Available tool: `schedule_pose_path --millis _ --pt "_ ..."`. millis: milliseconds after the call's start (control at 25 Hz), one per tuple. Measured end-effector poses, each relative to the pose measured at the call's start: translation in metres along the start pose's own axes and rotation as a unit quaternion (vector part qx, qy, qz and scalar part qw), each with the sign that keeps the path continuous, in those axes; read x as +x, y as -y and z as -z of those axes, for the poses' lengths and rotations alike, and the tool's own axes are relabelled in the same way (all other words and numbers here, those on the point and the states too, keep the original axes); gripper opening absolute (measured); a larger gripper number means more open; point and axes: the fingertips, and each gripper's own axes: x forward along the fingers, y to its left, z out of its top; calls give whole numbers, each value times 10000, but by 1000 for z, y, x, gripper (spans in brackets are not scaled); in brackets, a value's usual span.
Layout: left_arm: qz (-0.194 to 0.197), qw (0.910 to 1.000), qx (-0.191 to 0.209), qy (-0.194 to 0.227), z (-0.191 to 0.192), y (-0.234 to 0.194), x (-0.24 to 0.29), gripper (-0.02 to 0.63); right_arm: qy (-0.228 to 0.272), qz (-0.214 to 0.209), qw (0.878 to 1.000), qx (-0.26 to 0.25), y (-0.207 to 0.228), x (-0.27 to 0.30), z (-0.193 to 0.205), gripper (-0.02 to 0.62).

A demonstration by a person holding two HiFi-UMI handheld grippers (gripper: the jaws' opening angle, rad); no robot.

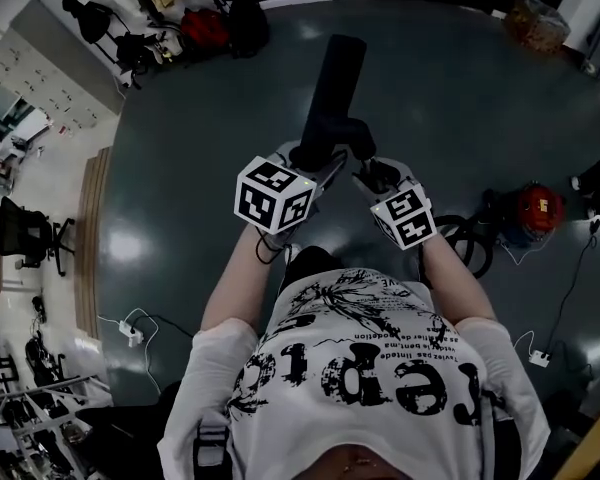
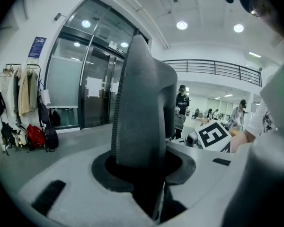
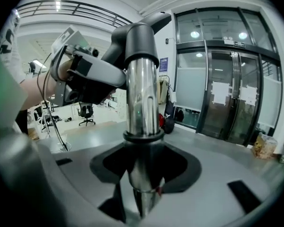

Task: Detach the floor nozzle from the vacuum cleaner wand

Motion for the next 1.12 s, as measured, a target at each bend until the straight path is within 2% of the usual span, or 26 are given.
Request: schedule_pose_path --millis 240,360,400,520,560,640,680,720,800,920,1000,1120 --pt "31 9984 -534 -188 15 11 -5 129 -50 170 9998 -37 -4 1 8 176" --pt "14 9985 -522 -159 16 11 -8 129 60 157 9997 -199 -5 3 6 176" --pt "31 9981 -615 -50 13 9 -13 129 23 135 9997 -219 -7 6 8 176" --pt "-30 9913 -1146 641 -7 -7 -39 122 -352 56 9993 -59 -9 15 31 176" --pt "-179 9926 -996 669 -11 -12 -46 118 -410 27 9992 -16 -8 14 37 176" --pt "-448 9981 -294 315 -8 -14 -44 118 -347 29 9994 -11 3 12 39 176" --pt "-488 9987 -66 130 -5 -14 -38 118 -293 57 9996 -23 10 13 35 176" --pt "-467 9989 -2 22 -2 -13 -34 118 -256 89 9996 -23 16 14 30 175" --pt "-316 9993 -162 66 5 -12 -30 118 -253 131 9996 26 21 18 26 176" --pt "-2 9977 -347 586 8 -13 -37 118 -328 148 9993 114 23 24 32 176" --pt "32 9956 -389 847 11 -21 -43 118 -410 138 9990 122 23 28 39 176" --pt "-28 9936 -723 865 30 -41 -45 120 -618 108 9980 53 19 38 54 176"
